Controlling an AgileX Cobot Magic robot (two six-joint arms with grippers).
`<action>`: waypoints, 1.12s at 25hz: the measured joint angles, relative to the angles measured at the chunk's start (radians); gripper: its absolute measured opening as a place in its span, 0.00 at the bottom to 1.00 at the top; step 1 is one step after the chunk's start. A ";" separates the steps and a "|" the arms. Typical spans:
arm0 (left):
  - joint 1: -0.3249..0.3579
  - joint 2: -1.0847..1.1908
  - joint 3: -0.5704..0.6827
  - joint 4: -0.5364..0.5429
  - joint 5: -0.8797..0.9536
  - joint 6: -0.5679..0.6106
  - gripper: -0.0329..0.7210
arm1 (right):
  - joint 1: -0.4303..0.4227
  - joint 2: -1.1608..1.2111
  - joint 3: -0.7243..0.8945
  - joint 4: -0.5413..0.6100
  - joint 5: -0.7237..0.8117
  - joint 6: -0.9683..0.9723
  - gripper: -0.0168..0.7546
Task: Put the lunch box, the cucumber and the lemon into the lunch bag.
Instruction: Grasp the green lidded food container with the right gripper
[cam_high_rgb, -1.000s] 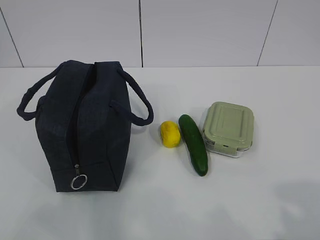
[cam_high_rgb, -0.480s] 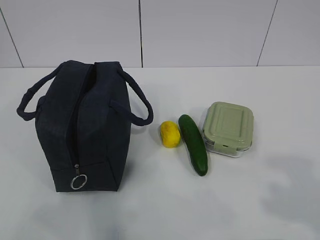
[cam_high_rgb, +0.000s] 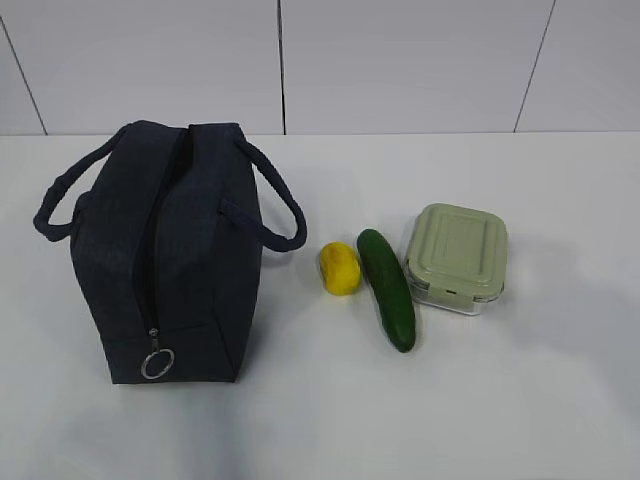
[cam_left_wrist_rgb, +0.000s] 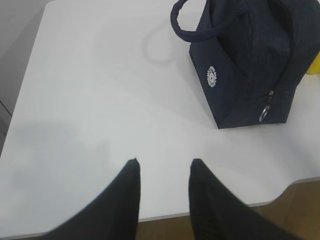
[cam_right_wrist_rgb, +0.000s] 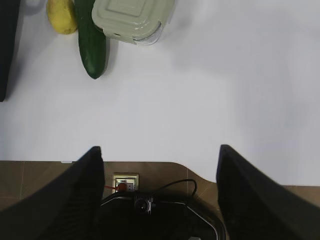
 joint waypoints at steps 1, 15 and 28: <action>0.000 0.000 0.000 0.000 0.000 0.000 0.36 | 0.000 0.038 -0.008 0.006 -0.017 0.000 0.70; 0.000 0.000 0.000 0.000 0.000 0.000 0.36 | 0.000 0.447 -0.129 0.287 -0.137 -0.282 0.70; 0.000 0.000 0.000 0.000 0.000 0.000 0.36 | -0.214 0.706 -0.261 0.791 0.040 -0.650 0.70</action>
